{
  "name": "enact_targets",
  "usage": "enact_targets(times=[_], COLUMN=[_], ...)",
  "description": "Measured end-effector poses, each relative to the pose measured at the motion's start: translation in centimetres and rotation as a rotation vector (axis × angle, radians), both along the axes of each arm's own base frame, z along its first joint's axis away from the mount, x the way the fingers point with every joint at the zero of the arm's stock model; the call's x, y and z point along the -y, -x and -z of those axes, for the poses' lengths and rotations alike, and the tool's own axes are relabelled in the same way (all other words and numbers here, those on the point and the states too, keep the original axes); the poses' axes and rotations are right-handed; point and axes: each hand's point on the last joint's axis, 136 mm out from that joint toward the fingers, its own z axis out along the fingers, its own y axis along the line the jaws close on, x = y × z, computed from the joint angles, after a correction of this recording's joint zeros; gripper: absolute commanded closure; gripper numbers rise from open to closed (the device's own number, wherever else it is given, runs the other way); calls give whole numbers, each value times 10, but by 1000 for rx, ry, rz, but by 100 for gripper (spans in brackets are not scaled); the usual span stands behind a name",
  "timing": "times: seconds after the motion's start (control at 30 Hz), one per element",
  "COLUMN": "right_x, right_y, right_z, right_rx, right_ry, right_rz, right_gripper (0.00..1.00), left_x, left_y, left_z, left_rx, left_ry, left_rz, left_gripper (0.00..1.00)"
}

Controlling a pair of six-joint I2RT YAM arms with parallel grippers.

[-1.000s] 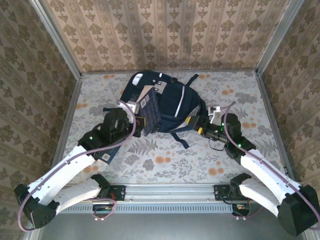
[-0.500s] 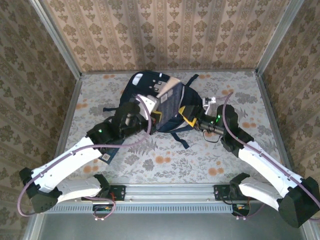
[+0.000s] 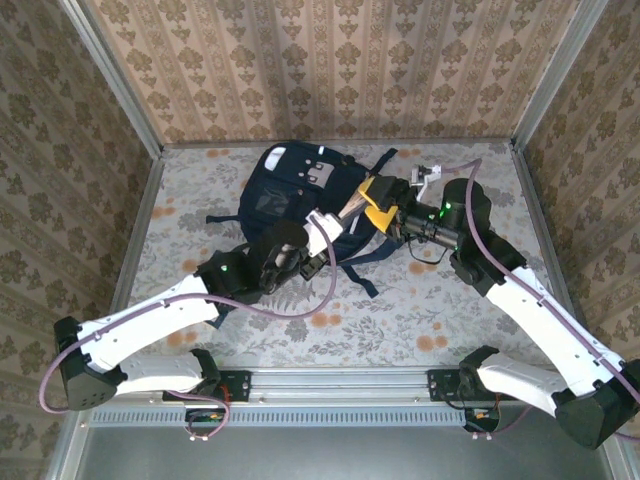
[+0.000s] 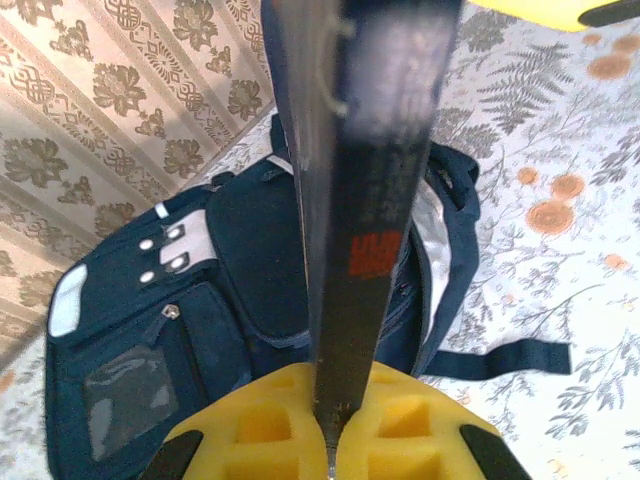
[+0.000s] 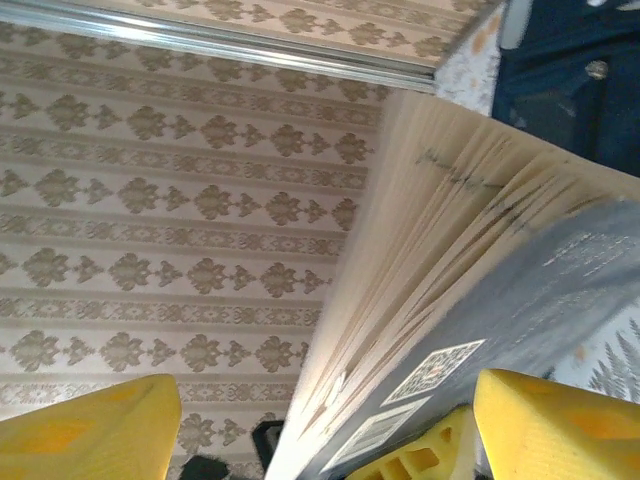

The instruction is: Pack the student bag

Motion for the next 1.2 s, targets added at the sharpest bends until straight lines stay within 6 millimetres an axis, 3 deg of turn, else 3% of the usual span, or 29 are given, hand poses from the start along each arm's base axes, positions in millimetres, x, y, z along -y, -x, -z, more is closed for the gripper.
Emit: enact_targets(times=[0.2, 0.5, 0.77, 0.83, 0.87, 0.93, 0.97, 1.07, 1.2], right_x=[-6, -19, -15, -13, -13, -12, -10, 10, 58], right_y=[-4, -1, -1, -2, -2, -3, -4, -14, -20], right_z=[30, 57, 68, 70, 70, 72, 72, 79, 104], right_rx=[-104, -170, -159, -155, -150, -140, -131, -95, -65], right_ry=[48, 131, 194, 204, 211, 220, 229, 261, 328], right_rz=[-5, -41, -41, -39, -41, -44, -42, 7, 114], right_gripper=[25, 46, 96, 100, 100, 100, 100, 100, 100], left_x=[11, 21, 22, 22, 22, 22, 22, 23, 28], left_y=[8, 3, -2, -2, -2, -2, -2, 1, 14], left_z=[8, 14, 14, 16, 17, 18, 18, 22, 33], left_rx=[129, 339, 437, 452, 457, 461, 458, 435, 333], left_ry=[-168, -421, -508, -519, -518, -519, -518, -502, -424], left_rz=[49, 39, -2, -11, -14, -16, -17, -12, 77], left_gripper=[100, 100, 100, 100, 97, 70, 62, 52, 38])
